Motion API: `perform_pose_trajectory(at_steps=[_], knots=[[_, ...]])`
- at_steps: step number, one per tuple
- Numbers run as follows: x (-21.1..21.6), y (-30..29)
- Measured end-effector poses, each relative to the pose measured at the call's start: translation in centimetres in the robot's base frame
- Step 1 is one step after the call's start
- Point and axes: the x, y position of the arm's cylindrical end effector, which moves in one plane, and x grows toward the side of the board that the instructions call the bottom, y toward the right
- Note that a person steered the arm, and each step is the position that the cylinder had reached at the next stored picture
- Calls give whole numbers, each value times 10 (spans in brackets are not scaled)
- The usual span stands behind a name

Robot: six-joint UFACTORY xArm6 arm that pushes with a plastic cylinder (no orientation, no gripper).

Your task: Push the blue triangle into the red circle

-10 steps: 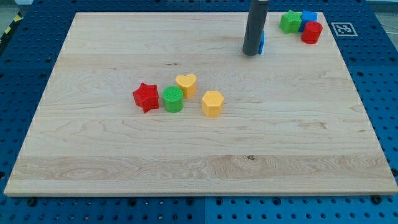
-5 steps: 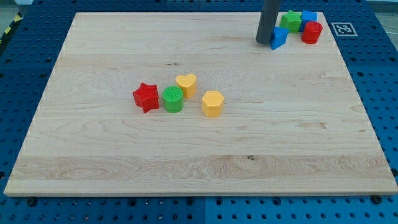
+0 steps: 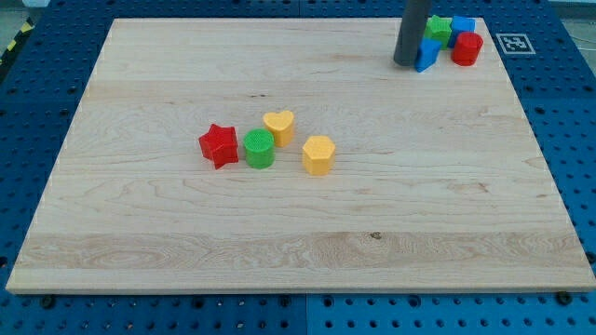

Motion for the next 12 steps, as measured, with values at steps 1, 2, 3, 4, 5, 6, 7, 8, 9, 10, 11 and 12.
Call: perform_pose_trajectory(at_steps=[1, 2, 3, 4, 5, 6, 7, 8, 9, 10, 11, 12], knots=[[9, 4], [24, 5], [26, 8], [26, 11], [22, 26], [14, 36], [11, 35], [11, 10], [8, -21], [-15, -16], [-18, 9], [-18, 19]])
